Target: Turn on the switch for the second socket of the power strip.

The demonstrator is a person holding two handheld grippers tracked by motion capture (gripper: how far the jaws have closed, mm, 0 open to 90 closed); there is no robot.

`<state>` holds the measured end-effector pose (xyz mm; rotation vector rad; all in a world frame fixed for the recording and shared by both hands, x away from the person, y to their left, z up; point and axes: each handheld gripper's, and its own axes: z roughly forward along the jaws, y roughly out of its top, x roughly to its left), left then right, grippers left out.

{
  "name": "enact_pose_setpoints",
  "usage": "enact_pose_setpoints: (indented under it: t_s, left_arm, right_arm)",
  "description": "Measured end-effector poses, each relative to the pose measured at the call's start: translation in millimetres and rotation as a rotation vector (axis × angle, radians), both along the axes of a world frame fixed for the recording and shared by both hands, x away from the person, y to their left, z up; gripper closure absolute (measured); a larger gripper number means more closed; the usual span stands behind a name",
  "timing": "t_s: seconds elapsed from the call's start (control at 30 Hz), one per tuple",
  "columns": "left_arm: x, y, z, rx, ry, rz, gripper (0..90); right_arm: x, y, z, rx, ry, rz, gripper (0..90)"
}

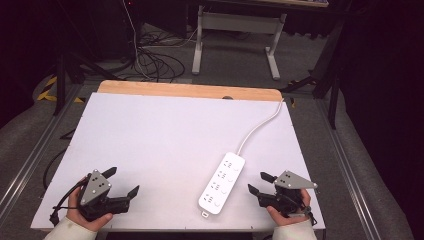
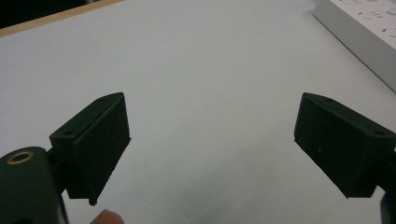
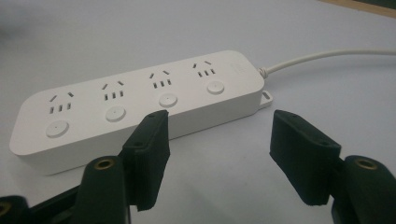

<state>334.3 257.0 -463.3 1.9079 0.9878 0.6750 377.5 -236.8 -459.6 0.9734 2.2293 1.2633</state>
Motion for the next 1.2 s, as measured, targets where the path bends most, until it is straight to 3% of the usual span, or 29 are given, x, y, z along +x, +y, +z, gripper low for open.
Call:
enact_pose_setpoints:
  t_s: [0.53,0.67,0.97,1.07,1.13,1.2]
  left_arm:
    - [-0.8,0.6,0.9,0.006,0.003,0.010,11.2]
    - [-0.5,1.2,1.3,0.008,0.003,0.013,11.2]
    - [-0.6,0.8,1.2,0.008,0.011,0.020,11.0]
    - [-0.6,0.4,1.2,0.006,0.011,0.021,11.0]
    - [-0.4,0.2,0.9,0.008,0.014,0.023,11.0]
    - [-0.3,0.2,0.8,0.008,0.015,0.023,11.0]
  right_arm:
    - [-0.6,-0.2,2.4,0.002,-0.003,-0.002,40.7]
    - [-0.5,-1.5,5.8,0.011,0.000,0.003,45.2]
    - [3.0,4.0,24.6,-0.008,0.022,0.017,63.5]
    - [6.3,7.8,31.2,-0.013,0.027,0.043,73.7]
    - [9.8,10.8,35.2,-0.014,0.039,0.060,86.7]
    - [13.0,14.2,39.2,-0.023,0.051,0.074,90.0]
